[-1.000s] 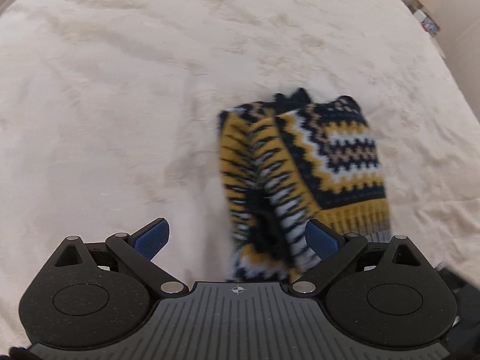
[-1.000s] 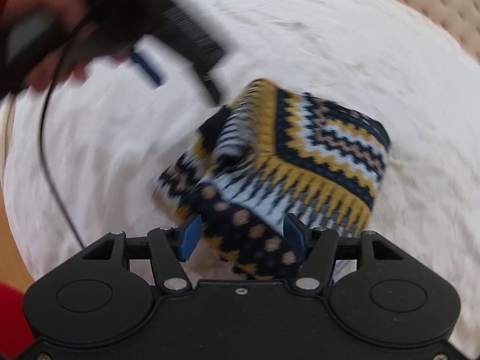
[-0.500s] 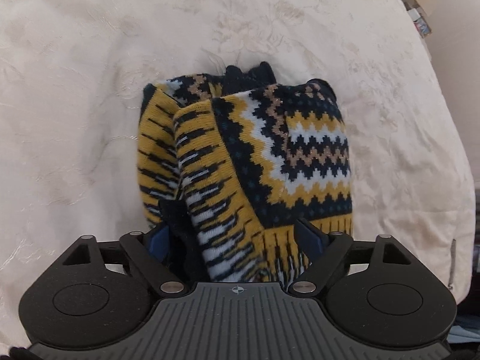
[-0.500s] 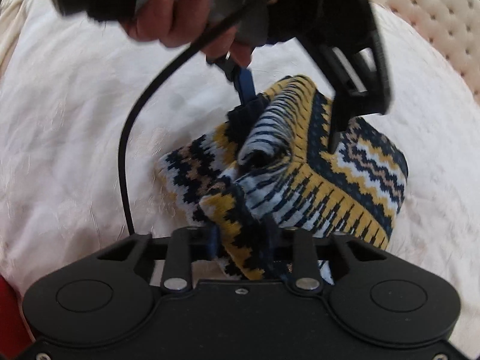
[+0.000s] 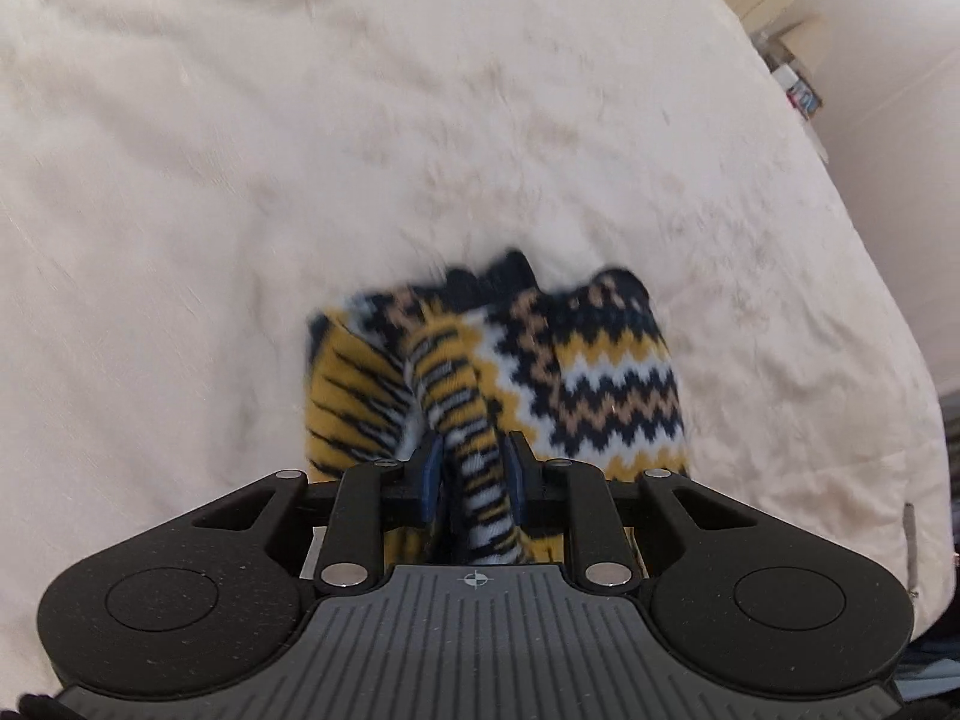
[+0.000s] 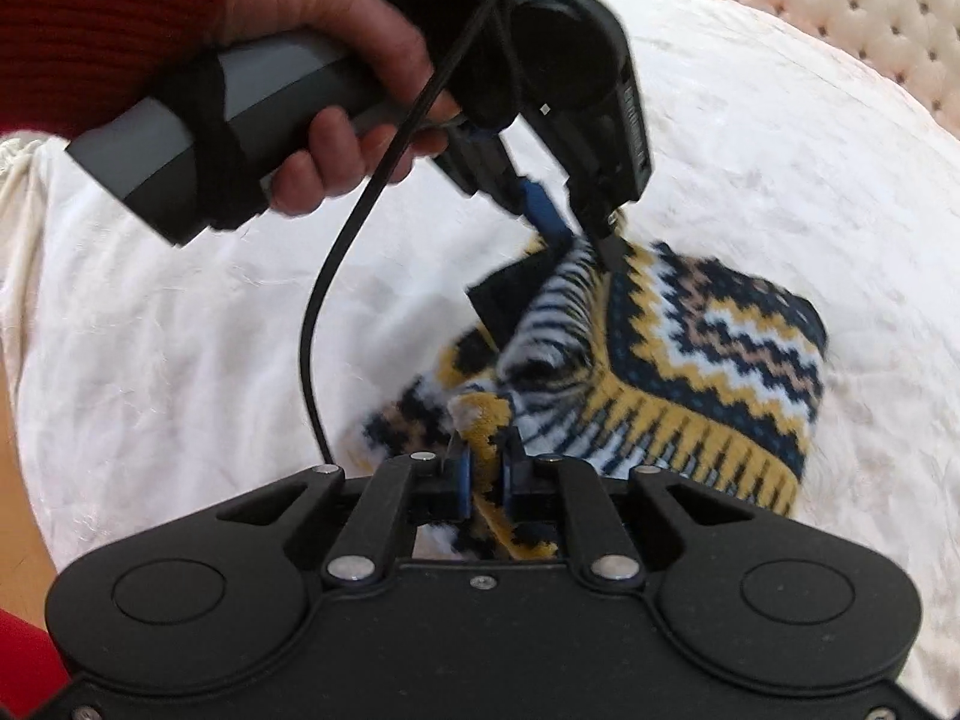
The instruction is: Fold small clothes
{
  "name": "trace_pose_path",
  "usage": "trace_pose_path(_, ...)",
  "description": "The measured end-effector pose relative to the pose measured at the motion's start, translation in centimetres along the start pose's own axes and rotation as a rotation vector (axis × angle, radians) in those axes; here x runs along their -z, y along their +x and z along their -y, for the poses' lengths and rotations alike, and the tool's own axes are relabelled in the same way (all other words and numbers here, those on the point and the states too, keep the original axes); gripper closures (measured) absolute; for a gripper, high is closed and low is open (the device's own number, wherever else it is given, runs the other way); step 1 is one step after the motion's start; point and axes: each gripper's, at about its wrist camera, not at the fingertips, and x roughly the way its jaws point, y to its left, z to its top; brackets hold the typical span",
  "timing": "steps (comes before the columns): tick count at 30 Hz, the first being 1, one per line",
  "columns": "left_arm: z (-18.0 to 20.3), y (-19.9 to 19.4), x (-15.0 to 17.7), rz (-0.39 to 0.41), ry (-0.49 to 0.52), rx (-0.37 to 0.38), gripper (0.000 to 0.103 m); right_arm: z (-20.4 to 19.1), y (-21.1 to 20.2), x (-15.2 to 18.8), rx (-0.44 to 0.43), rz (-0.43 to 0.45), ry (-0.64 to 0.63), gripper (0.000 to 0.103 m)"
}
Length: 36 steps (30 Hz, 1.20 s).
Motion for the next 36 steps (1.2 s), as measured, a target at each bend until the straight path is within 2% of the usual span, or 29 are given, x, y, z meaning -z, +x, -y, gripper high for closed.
trace_pose_path(5, -0.8, 0.5, -0.3, -0.044, 0.005, -0.043, 0.081, -1.7, 2.6, -0.9, -0.061, -0.030, -0.049, 0.086)
trace_pose_path(6, -0.8, 0.5, -0.2, -0.051, 0.000, -0.041, 0.076, -1.9, 3.0, -0.9, -0.069, -0.041, -0.053, 0.086)
trace_pose_path(10, -0.6, 0.9, 0.1, -0.077, -0.033, 0.007, 0.037, -1.7, 3.6, -0.8, -0.090, -0.058, -0.037, 0.086)
trace_pose_path(12, -0.3, 1.5, 0.3, -0.080, -0.026, 0.019, 0.034, -1.3, 3.6, -0.8, -0.097, -0.057, -0.030, 0.086)
trace_pose_path(15, 0.4, 2.6, 0.1, -0.097, -0.004, -0.022, 0.034, -1.3, 3.5, -0.9, -0.100, -0.056, -0.039, 0.086)
trace_pose_path(18, 0.2, 3.8, -0.3, -0.133, -0.008, -0.033, 0.034, -1.2, 3.7, -0.8, -0.104, -0.057, -0.044, 0.086)
trace_pose_path(21, -0.3, 4.5, -0.4, -0.118, -0.046, -0.016, 0.038, -0.9, 3.7, -0.8, -0.109, -0.058, -0.046, 0.086)
trace_pose_path(23, -0.4, 4.7, -0.3, -0.099, -0.041, -0.009, 0.058, -0.8, 3.6, -0.7, -0.111, -0.057, -0.045, 0.086)
trace_pose_path(24, -0.4, 4.8, -0.2, -0.101, -0.029, -0.016, 0.079, -0.7, 3.6, -0.6, -0.111, -0.058, -0.043, 0.086)
trace_pose_path(25, -0.4, 4.9, -0.2, -0.101, -0.018, -0.029, 0.087, -0.7, 3.5, -0.6, -0.111, -0.058, -0.042, 0.086)
trace_pose_path(28, -0.6, 4.1, 0.0, -0.062, -0.021, -0.031, 0.091, -0.6, 3.6, -0.8, -0.114, -0.056, -0.044, 0.086)
trace_pose_path(33, -0.7, 1.7, 0.6, 0.034, -0.002, -0.046, 0.092, -1.0, 3.3, -1.2, -0.126, -0.025, -0.063, 0.086)
trace_pose_path(36, -2.0, 2.4, 0.8, 0.039, -0.083, -0.079, 0.092, -1.6, 4.8, -1.2, -0.139, -0.058, -0.094, 0.085)
